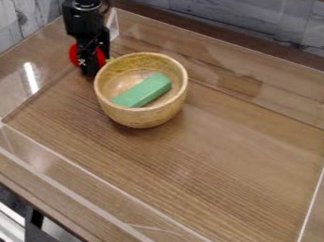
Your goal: Move the red fruit to the left side of the table
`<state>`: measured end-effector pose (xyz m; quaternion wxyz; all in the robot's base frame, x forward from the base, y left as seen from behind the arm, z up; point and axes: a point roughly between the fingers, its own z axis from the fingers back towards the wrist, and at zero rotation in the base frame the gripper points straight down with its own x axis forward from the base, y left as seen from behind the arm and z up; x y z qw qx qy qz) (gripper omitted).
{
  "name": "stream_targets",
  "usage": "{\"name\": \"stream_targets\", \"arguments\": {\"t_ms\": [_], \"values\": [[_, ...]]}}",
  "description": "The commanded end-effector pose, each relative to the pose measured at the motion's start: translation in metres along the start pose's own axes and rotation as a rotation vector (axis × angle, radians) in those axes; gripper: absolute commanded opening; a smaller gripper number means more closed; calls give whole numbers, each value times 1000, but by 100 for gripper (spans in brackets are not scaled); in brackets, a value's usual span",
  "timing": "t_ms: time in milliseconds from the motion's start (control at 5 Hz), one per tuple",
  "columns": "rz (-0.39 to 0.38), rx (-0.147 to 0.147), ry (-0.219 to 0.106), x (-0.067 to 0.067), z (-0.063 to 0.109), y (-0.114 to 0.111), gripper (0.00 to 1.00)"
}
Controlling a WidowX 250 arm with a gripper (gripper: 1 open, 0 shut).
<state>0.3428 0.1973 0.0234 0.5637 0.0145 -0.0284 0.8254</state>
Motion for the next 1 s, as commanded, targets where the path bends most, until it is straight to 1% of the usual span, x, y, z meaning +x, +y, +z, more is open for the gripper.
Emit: {"name": "stream_targets", "arguments": {"t_ms": [0,200,400,600,800], "values": [[-10,-7,5,4,12,-2,100],[-11,0,12,11,18,-1,100],[17,7,19,6,23,-1,100],[45,14,28,2,28,0,0],[53,22,34,7,32,10,100]]}}
